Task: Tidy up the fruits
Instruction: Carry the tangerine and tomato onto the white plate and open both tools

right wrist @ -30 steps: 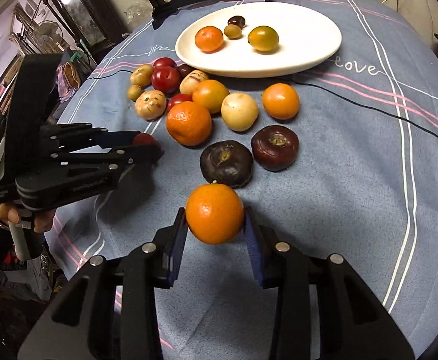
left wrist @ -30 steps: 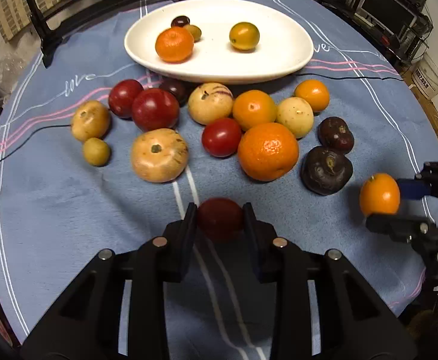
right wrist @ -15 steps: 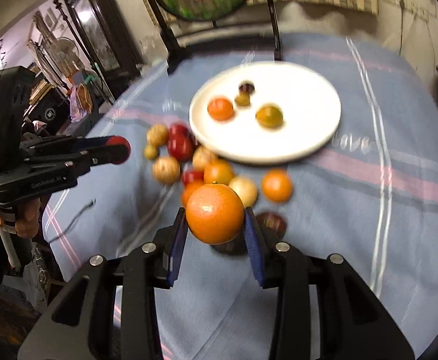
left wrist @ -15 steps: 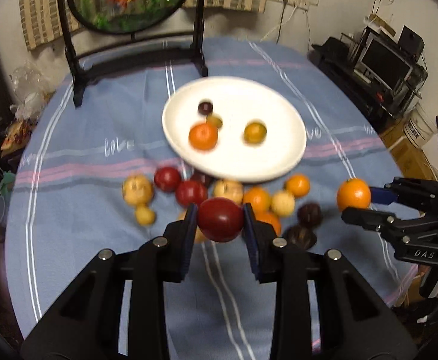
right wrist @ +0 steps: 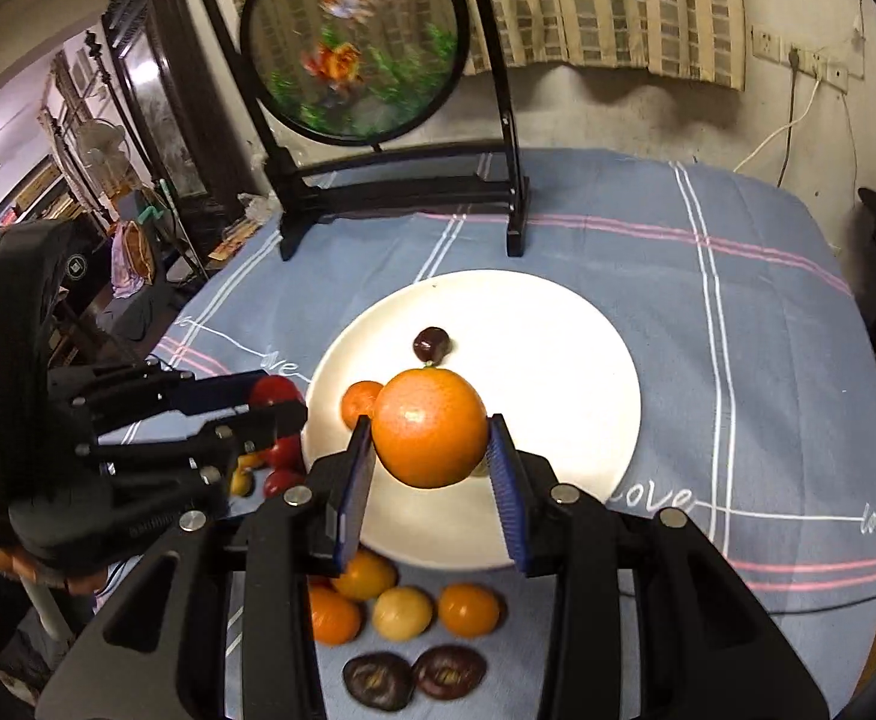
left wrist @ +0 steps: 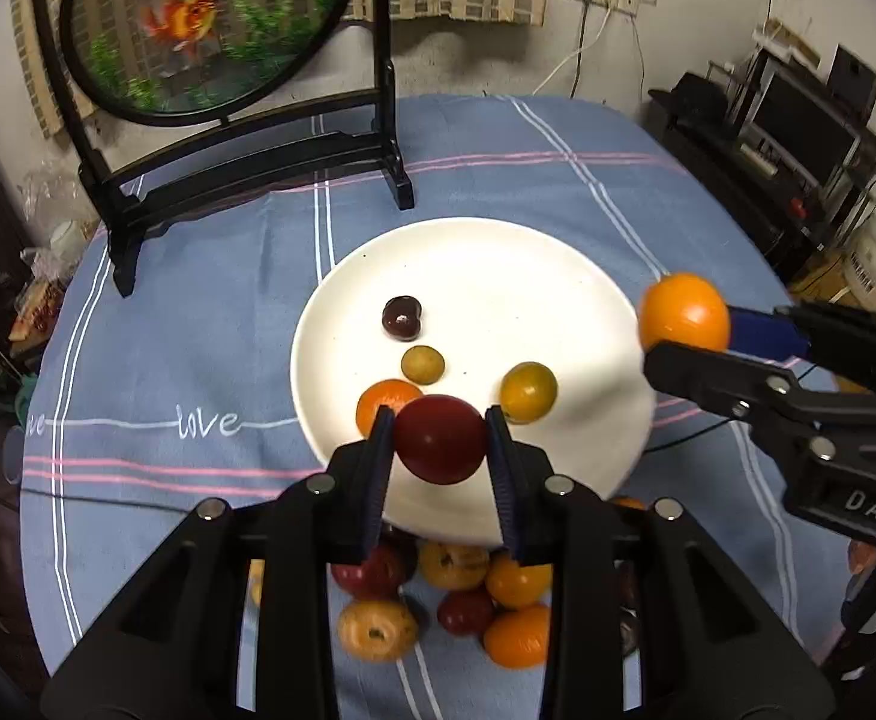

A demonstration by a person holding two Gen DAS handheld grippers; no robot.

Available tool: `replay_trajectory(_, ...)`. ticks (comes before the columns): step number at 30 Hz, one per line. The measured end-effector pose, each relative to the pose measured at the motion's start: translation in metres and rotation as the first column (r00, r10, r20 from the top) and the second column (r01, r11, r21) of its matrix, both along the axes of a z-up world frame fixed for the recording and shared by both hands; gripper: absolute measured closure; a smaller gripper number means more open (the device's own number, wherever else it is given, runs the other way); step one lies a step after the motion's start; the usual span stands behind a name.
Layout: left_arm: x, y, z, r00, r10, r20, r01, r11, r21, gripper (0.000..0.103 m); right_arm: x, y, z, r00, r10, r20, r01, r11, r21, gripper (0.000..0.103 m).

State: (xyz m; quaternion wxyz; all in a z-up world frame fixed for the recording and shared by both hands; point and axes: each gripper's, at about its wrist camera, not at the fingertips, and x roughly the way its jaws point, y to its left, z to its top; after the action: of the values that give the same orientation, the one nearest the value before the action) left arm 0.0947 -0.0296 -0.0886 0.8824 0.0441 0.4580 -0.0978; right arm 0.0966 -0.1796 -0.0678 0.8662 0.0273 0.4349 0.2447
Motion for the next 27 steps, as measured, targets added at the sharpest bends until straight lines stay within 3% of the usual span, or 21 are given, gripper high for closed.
replay_trajectory(12, 0.034, -0.012, -0.03, 1.0, 0.001, -0.028, 0.001, 0.998, 0.063, 0.073, 0.06, 0.007, -0.047, 0.995, -0.032, -0.098, 0.027, 0.998, -0.048, 0.065)
replay_trajectory(20, 0.04, -0.016, -0.038, 0.999, -0.011, -0.031, 0.013, 0.997, 0.079, 0.073, 0.08, 0.012, -0.054, 0.992, -0.025, -0.12, 0.018, 0.998, -0.057, 0.065)
replay_trajectory(23, 0.039, -0.022, -0.041, 0.998, -0.044, -0.043, 0.047, 0.995, 0.089, 0.071, 0.087, 0.016, -0.061, 0.986, -0.004, -0.167, -0.007, 0.998, -0.065, 0.063)
replay_trajectory(24, 0.04, -0.022, -0.042, 0.998, -0.038, -0.048, 0.042, 0.995, 0.088, 0.066, 0.088, 0.018, -0.063, 0.985, -0.004, -0.171, -0.01, 0.997, -0.079, 0.061)
replay_trajectory(25, 0.04, -0.021, -0.043, 0.998, -0.035, -0.054, 0.039, 0.996, 0.081, 0.051, 0.089, 0.019, -0.065, 0.983, 0.0, -0.185, -0.015, 0.997, -0.077, 0.058)
replay_trajectory(26, 0.04, -0.02, -0.043, 0.999, -0.023, -0.05, 0.027, 0.996, 0.08, 0.043, 0.09, 0.018, -0.066, 0.98, -0.001, -0.197, -0.013, 0.998, -0.069, 0.04)
replay_trajectory(27, 0.039, -0.019, -0.042, 0.999, -0.015, -0.04, 0.018, 0.996, 0.085, 0.036, 0.091, 0.017, -0.065, 0.98, -0.016, -0.197, 0.001, 0.997, -0.075, 0.036)
